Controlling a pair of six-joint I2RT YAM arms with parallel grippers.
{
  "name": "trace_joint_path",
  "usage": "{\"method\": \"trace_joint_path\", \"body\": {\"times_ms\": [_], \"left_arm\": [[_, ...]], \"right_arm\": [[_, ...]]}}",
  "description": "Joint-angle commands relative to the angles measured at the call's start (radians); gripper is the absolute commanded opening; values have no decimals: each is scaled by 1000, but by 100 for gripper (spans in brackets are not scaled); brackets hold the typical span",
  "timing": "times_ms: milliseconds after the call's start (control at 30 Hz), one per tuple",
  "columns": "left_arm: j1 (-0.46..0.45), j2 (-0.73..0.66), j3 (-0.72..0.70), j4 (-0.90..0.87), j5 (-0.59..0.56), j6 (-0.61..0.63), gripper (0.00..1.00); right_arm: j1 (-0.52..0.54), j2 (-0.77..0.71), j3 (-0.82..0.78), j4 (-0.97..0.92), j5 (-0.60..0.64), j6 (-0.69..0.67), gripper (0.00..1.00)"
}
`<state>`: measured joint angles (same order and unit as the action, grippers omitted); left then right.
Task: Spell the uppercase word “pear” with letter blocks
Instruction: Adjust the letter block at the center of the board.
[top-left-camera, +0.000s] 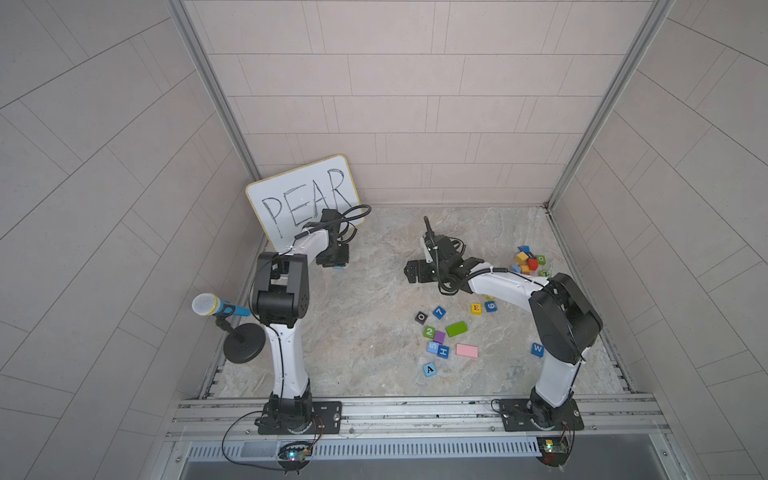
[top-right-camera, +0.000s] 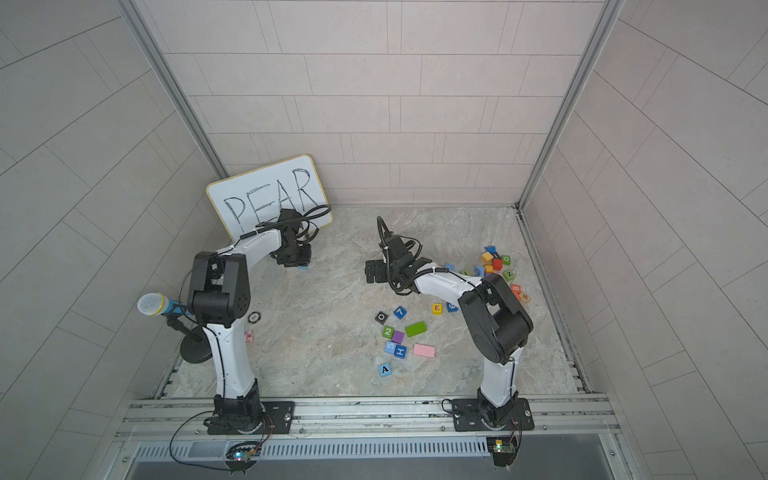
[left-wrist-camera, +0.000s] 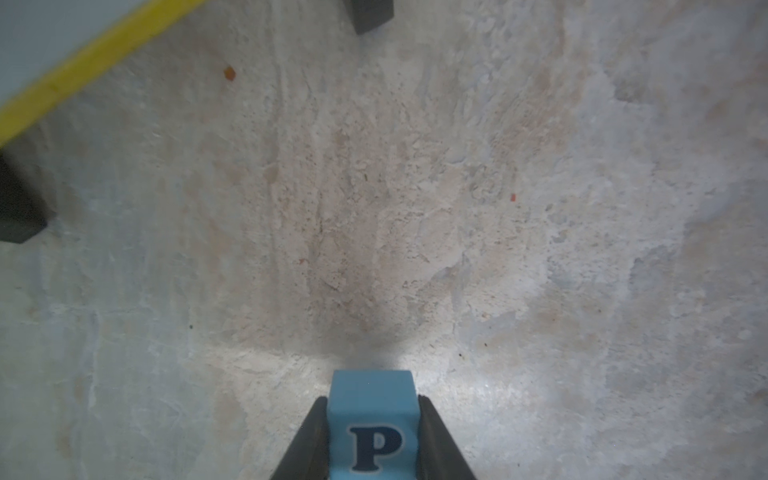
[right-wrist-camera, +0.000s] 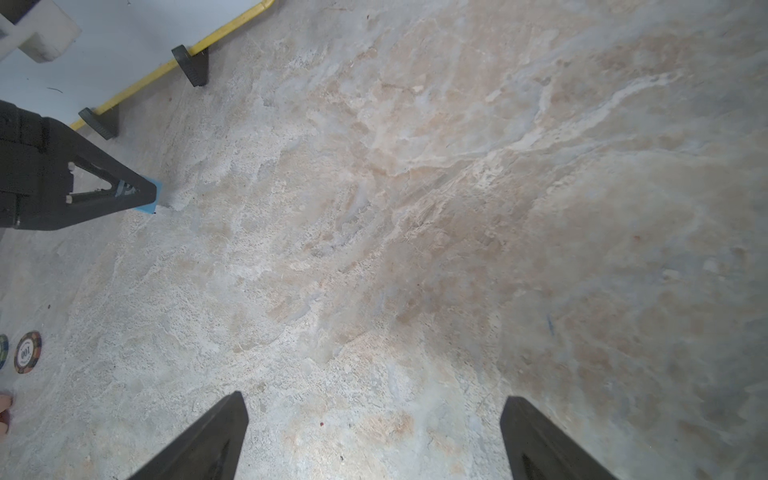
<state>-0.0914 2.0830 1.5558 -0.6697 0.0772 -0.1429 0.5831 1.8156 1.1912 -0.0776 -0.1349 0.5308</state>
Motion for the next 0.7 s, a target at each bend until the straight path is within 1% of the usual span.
{"method": "trace_joint_path", "body": {"times_ms": [0, 367, 667], "left_arm": [[4, 36, 16, -24, 6, 19, 32], [3, 40, 9, -21, -12, 25, 32], [10, 35, 6, -28, -50, 20, 33]], "right_arm": [[-3, -36, -10, -5, 6, -8, 100], [-3, -34, -12, -5, 3, -3, 100], [-3, -33, -13, -5, 3, -2, 100]]}}
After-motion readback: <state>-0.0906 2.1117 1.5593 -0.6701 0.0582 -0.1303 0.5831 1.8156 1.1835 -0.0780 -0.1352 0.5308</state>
